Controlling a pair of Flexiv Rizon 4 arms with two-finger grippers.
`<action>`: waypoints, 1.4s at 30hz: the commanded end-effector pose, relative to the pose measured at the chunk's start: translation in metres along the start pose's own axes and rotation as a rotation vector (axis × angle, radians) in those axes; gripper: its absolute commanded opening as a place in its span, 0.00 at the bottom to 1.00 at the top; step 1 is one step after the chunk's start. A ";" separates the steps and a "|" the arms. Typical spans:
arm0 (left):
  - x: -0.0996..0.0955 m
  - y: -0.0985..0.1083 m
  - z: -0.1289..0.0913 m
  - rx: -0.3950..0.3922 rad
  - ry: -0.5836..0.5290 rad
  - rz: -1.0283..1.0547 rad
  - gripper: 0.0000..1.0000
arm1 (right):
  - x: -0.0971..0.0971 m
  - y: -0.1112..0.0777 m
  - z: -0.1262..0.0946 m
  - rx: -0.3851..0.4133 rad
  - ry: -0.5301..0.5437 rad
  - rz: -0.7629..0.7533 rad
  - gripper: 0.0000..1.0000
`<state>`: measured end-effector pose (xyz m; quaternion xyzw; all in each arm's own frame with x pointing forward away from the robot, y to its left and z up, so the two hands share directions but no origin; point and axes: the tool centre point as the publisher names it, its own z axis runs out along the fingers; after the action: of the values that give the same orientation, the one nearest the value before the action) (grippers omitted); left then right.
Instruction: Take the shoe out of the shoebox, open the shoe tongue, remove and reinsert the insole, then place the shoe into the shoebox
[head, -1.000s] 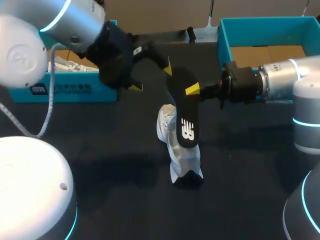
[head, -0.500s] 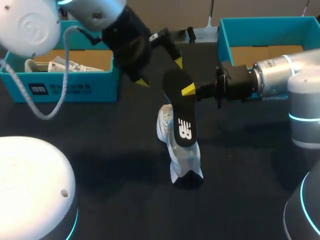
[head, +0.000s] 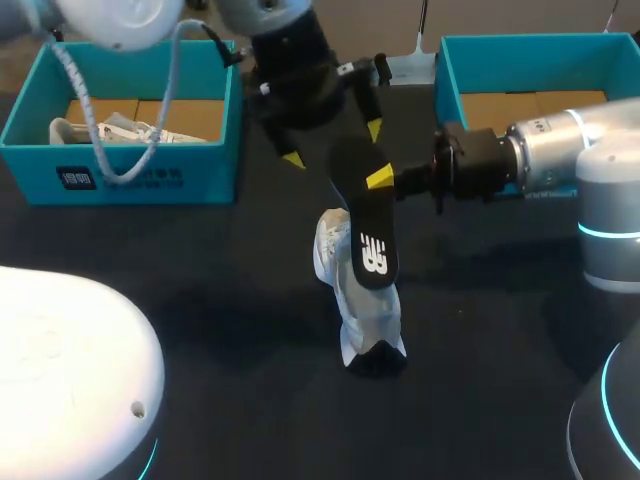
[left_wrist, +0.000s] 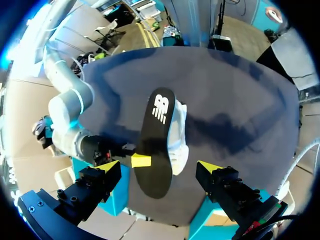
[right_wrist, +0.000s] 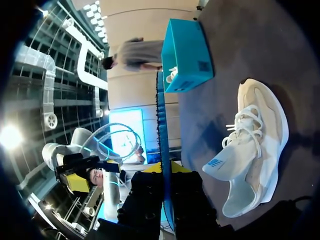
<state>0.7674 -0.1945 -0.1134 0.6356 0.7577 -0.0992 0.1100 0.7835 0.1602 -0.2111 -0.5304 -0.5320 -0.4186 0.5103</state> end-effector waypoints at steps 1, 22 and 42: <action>-0.007 -0.003 0.003 -0.014 0.173 0.012 1.00 | -0.002 0.002 0.001 0.004 0.002 0.001 0.00; -0.009 -0.002 0.006 -0.018 0.174 0.015 1.00 | -0.001 0.008 0.008 0.036 0.008 0.000 0.00; -0.011 0.000 0.015 -0.002 0.180 0.036 1.00 | -0.002 -0.001 0.005 0.033 0.001 0.021 0.00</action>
<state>0.7692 -0.2100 -0.1237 0.6552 0.7532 -0.0390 0.0427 0.7833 0.1671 -0.2156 -0.5248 -0.5326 -0.4063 0.5251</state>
